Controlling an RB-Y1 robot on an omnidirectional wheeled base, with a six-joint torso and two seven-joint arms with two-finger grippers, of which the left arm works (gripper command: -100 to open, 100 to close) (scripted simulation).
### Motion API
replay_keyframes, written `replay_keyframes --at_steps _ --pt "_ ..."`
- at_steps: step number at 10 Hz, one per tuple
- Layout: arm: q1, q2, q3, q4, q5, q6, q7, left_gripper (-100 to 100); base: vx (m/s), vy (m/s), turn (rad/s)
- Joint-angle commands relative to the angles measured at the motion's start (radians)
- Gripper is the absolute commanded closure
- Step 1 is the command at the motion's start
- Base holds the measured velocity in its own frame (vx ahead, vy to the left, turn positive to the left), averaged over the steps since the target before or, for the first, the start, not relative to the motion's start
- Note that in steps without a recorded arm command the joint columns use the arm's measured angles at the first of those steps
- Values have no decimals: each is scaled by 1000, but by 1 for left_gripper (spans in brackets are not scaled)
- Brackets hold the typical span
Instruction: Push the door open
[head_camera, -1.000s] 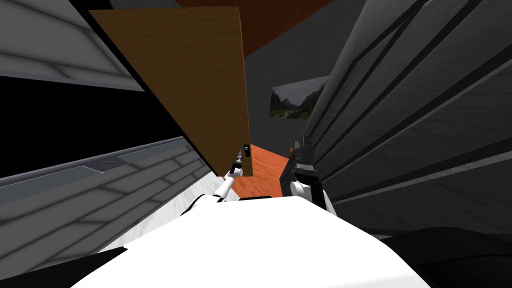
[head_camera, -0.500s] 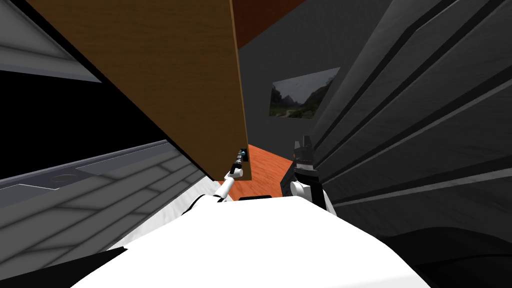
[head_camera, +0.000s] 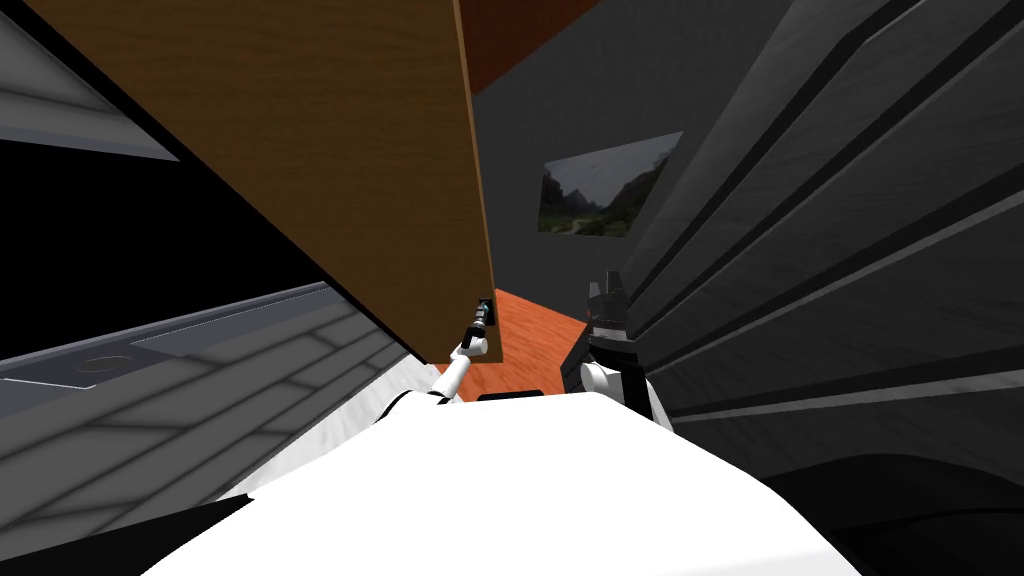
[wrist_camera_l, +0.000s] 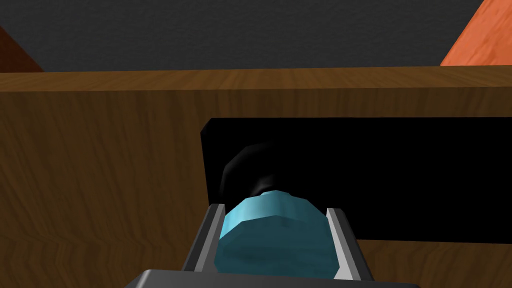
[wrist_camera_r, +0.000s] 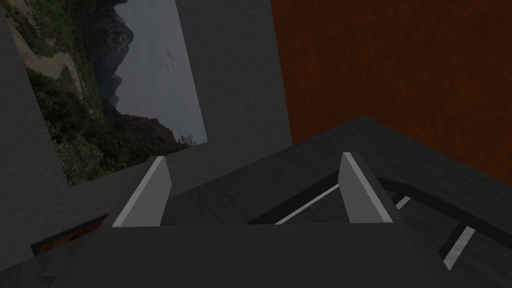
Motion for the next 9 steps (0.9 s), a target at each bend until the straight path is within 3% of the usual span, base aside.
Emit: replay_keyframes --at_steps 1,3,5,7,8,9 --pt "0 0 0 -1 0 -1 0 100 -14 3 -1" --pt "0 0 0 -1 0 -1 0 100 -3 0 1" --pt "-10 27 10 17 56 -18 -51 100 78 -12 -48" --pt "-17 37 17 26 88 -30 -80 100 104 -20 -28" --pt "-17 37 17 26 88 -30 -80 100 60 -12 -4" --pt "-24 43 24 36 124 -42 -113 100 93 -19 -35"
